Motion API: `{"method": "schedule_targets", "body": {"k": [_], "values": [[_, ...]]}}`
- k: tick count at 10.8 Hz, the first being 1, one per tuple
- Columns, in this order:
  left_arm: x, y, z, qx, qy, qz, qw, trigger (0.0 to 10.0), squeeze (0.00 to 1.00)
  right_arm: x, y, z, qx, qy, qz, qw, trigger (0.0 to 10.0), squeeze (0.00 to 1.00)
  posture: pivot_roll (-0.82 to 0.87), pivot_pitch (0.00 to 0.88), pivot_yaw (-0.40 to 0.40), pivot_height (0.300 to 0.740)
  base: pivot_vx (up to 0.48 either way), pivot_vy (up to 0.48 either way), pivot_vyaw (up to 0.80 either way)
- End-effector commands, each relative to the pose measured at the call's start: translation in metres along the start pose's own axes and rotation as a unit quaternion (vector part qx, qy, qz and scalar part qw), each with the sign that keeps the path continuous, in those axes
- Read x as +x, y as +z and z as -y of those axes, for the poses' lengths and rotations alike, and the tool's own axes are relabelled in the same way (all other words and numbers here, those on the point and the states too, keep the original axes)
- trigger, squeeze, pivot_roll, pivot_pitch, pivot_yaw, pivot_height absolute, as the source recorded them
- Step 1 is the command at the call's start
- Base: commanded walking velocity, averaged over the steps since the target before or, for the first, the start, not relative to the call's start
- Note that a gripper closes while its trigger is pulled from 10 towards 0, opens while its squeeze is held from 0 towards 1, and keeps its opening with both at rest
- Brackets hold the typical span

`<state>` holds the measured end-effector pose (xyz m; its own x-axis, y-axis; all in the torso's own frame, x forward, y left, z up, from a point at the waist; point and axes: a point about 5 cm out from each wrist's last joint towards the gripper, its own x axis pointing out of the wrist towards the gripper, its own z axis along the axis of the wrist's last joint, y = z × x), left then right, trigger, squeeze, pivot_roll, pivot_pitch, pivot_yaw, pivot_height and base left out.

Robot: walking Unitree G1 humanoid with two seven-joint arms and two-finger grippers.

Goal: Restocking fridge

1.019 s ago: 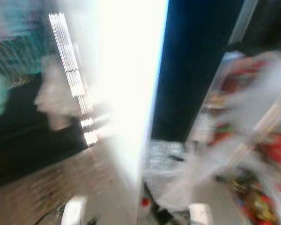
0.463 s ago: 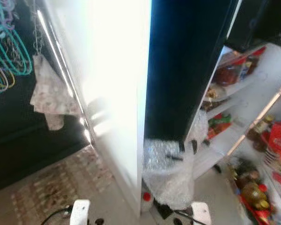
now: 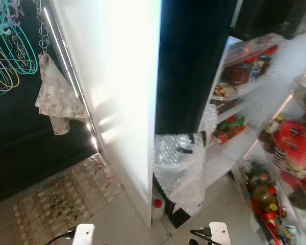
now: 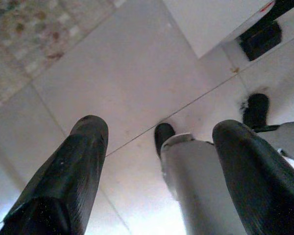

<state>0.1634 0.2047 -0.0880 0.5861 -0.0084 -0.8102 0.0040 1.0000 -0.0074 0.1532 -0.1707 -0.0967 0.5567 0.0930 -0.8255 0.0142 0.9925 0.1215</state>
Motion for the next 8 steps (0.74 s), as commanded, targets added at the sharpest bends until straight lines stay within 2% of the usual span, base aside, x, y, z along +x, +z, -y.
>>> {"method": "schedule_targets", "body": {"k": [1,3,8], "values": [[-0.0009,-0.0073,0.0021,0.002,-0.003,-0.017,1.000,10.0,0.00,-0.0007,-0.0027,0.0013,0.004,-0.006,-0.004,1.000,10.0,0.00,0.00,0.000,0.038,0.740,0.000,0.000,0.00],[-0.0005,-0.0069,0.0033,-0.002,-0.002,-0.018,1.000,10.0,0.00,-0.0010,-0.0032,0.0025,0.029,-0.020,0.001,0.999,10.0,0.00,0.00,0.000,0.036,0.740,0.000,0.000,0.00],[0.0005,-0.0044,0.0035,-0.008,-0.003,-0.020,1.000,10.0,0.00,-0.0010,-0.0023,0.0041,0.042,-0.031,0.005,0.999,10.0,0.00,0.00,0.000,0.034,0.740,0.000,0.000,0.00]]}}
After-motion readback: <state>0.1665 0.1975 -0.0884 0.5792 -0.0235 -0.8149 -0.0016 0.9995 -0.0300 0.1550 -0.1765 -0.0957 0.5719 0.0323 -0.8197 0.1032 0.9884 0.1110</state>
